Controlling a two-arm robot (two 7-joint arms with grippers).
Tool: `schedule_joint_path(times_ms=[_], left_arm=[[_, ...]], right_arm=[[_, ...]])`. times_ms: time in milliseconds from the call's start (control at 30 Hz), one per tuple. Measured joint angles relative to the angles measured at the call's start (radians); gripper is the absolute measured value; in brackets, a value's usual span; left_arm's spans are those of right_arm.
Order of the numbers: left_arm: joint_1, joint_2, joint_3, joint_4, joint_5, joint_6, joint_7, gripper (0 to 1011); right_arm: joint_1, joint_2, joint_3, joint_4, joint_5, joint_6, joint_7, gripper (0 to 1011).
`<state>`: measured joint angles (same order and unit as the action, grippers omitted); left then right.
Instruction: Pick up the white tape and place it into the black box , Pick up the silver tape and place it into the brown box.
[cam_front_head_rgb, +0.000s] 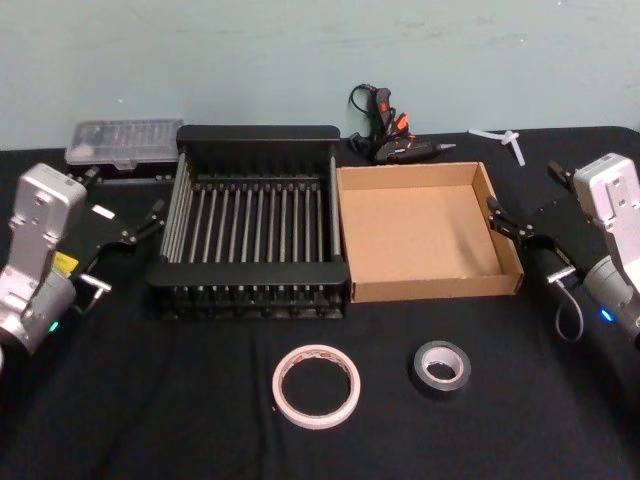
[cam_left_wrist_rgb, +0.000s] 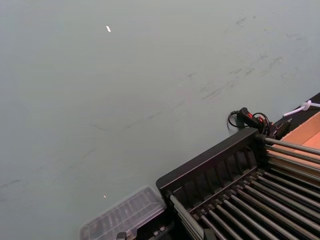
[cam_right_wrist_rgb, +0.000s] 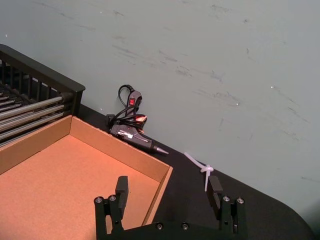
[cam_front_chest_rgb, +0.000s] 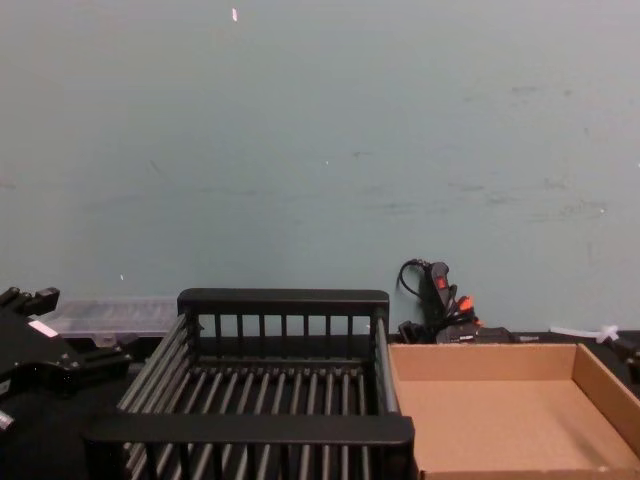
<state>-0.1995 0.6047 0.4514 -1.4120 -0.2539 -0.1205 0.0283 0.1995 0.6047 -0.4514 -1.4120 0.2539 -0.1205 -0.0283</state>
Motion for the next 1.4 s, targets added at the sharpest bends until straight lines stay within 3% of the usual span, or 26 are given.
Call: schedule_joint_path(times_ms=[1400], left_arm=[[0.0,0.0,0.0,0.0,0.0,0.0,0.0,1001]], right_arm=[[0.0,0.0,0.0,0.0,0.0,0.0,0.0,1002]])
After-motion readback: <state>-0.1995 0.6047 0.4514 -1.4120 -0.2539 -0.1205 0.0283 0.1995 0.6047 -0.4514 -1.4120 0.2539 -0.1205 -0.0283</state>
